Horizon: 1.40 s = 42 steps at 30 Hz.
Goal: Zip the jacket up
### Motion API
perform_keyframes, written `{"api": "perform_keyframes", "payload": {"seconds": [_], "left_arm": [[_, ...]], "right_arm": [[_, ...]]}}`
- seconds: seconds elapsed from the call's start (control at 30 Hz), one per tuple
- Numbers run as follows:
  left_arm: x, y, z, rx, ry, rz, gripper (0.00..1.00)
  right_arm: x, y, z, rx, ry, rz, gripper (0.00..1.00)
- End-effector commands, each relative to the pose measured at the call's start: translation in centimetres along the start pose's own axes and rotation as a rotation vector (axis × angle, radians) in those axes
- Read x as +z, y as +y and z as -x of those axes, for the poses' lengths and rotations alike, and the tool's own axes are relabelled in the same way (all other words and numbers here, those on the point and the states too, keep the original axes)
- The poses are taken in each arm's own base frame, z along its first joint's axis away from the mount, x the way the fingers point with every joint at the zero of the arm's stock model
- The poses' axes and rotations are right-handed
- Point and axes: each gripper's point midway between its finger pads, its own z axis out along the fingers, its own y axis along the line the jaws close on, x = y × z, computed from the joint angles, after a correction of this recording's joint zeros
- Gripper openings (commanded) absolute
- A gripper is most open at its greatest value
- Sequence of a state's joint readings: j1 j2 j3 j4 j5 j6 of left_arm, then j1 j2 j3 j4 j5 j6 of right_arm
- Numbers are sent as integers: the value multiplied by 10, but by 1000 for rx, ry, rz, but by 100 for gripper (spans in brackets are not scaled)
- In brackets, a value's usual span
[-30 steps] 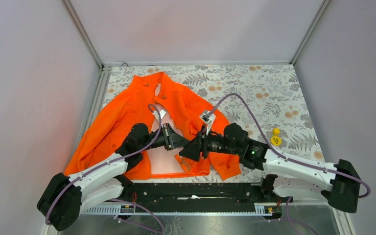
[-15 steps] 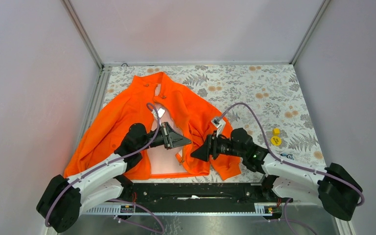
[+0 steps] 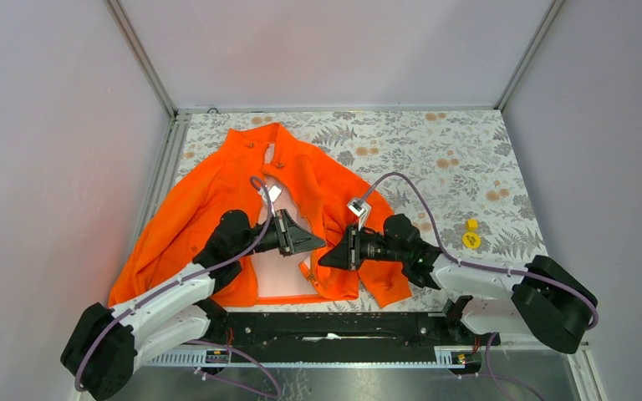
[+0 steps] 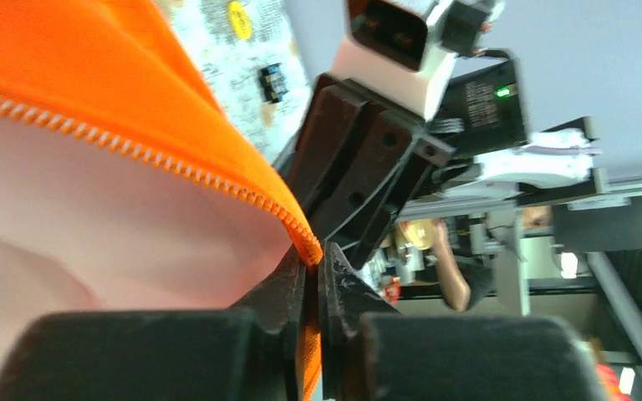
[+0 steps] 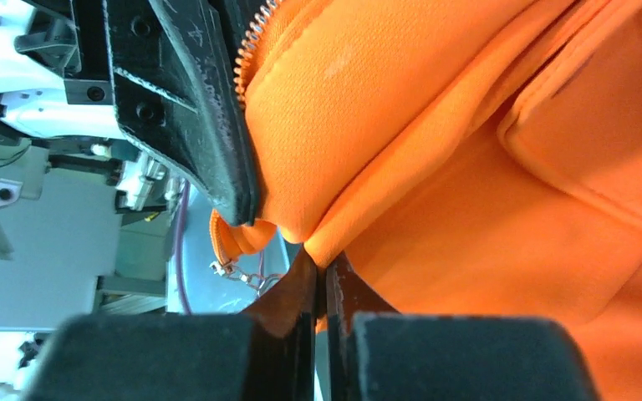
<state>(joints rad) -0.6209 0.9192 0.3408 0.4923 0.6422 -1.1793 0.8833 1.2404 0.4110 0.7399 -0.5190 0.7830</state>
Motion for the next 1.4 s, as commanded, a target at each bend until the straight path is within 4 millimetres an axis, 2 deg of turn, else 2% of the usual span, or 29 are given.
{"api": "perform_keyframes", "payload": {"seconds": [0.0, 0.13, 0.3, 0.37, 0.47, 0.6, 0.7, 0.93, 1.0, 1.17, 1.23, 1.37], "left_arm": [[-6, 1, 15, 116, -49, 110, 9], [-17, 24, 24, 146, -107, 271, 30], [-22, 39, 27, 155, -113, 361, 58], [-21, 39, 26, 160, -105, 355, 66], [-17, 32, 23, 178, -77, 313, 70], [-11, 14, 19, 217, -37, 213, 66], [-8, 6, 8, 223, 32, 155, 45], [-7, -1, -1, 227, 115, 121, 13], [-7, -3, 0, 217, 114, 127, 0], [-5, -10, 0, 181, 112, 92, 0], [-5, -10, 0, 166, 111, 84, 0], [-6, -4, 3, 142, 107, 100, 0]], "right_arm": [[-9, 7, 18, -120, -19, -57, 0], [-24, -6, 8, -195, 60, -165, 0], [-35, 3, 13, -261, 71, -178, 0], [-35, 5, 13, -275, 81, -167, 0], [-32, 3, 12, -278, 103, -168, 0], [-29, 1, 10, -275, 123, -165, 0], [-29, -1, 9, -277, 126, -170, 0], [-28, -1, 12, -285, 126, -182, 2], [-29, -3, 13, -286, 135, -201, 8], [-39, -9, 18, -276, 171, -322, 39], [-44, -4, 24, -305, 167, -385, 50], [-47, 13, 28, -338, 152, -410, 63]]}}
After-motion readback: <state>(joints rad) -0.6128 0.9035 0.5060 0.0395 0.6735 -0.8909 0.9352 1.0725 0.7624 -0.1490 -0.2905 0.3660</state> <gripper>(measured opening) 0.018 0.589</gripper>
